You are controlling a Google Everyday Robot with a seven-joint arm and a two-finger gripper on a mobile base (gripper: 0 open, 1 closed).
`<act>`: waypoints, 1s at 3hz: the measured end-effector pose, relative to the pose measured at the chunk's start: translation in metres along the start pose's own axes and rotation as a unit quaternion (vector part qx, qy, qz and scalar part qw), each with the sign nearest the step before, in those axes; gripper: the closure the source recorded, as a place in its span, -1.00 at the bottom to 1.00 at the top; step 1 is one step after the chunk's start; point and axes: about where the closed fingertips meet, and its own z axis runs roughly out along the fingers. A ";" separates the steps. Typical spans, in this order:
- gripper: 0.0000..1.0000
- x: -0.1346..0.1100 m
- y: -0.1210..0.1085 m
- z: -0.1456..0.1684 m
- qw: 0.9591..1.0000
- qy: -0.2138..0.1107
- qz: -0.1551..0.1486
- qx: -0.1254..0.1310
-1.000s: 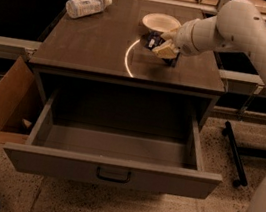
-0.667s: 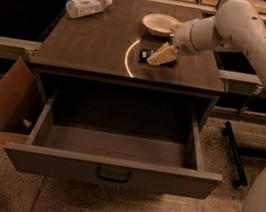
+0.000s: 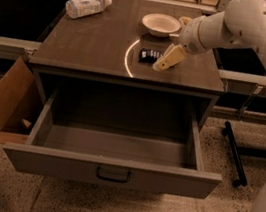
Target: Pick rxbar blueberry from top drawer and place on counter
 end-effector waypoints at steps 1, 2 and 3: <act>-1.00 0.002 -0.005 -0.039 1.000 -0.001 -0.013 0.005; -1.00 0.007 -0.007 -0.074 1.000 -0.009 -0.015 0.019; -1.00 0.015 -0.007 -0.101 0.999 -0.015 -0.011 0.036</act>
Offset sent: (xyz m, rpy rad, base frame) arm -0.0575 -0.0905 0.0684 0.0144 -0.0912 -0.0289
